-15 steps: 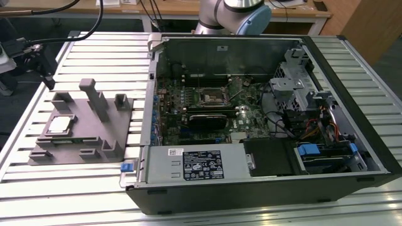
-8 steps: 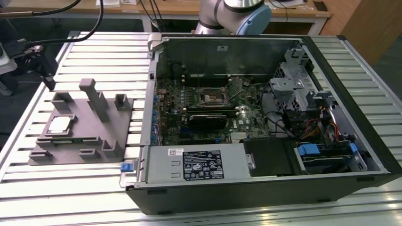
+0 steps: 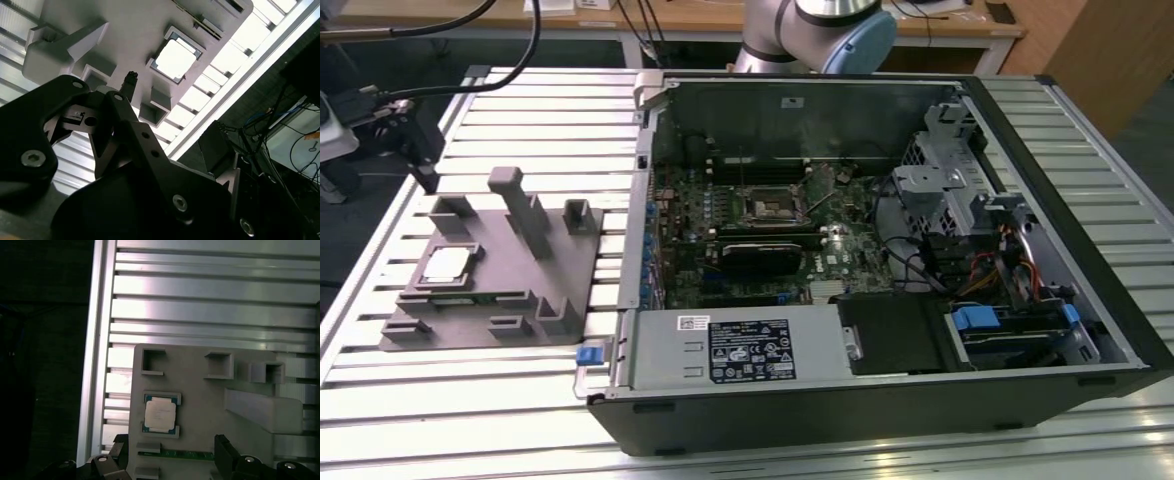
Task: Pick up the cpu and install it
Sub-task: 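Pick up the cpu and move it towards the insertion slot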
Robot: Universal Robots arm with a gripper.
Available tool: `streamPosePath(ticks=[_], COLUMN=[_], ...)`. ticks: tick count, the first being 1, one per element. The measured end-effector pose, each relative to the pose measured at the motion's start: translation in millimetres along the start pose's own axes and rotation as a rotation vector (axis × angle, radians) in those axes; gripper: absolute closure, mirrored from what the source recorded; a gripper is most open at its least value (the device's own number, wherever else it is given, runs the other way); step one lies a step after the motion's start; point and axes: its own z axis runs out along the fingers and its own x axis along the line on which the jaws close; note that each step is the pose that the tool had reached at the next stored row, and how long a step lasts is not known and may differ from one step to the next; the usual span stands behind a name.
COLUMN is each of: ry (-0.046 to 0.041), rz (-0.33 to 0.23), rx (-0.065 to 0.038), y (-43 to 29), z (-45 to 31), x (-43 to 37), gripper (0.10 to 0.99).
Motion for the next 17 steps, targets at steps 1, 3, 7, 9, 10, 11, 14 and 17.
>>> streamPosePath(ticks=[1, 3, 7, 9, 10, 11, 14, 17], ry=[0.0000, 0.0002, 0.0001, 0.0000, 0.0001, 0.0002, 0.0002, 0.0001], rz=[0.000, 0.000, 0.000, 0.000, 0.000, 0.000, 0.000, 0.000], rx=[0.000, 0.000, 0.000, 0.001, 0.001, 0.002, 0.005, 0.005], y=[0.0, -0.1, -0.1, -0.2, -0.2, -0.2, -0.2, -0.3], z=[0.3, 0.8, 1.5, 1.8, 1.8, 2.0, 2.7, 3.5], x=[0.0, 0.0, 0.0, 0.0, 0.0, 0.0, 0.0, -0.1], gripper=[0.310, 0.310, 0.310, 0.310, 0.310, 0.310, 0.310, 0.310])
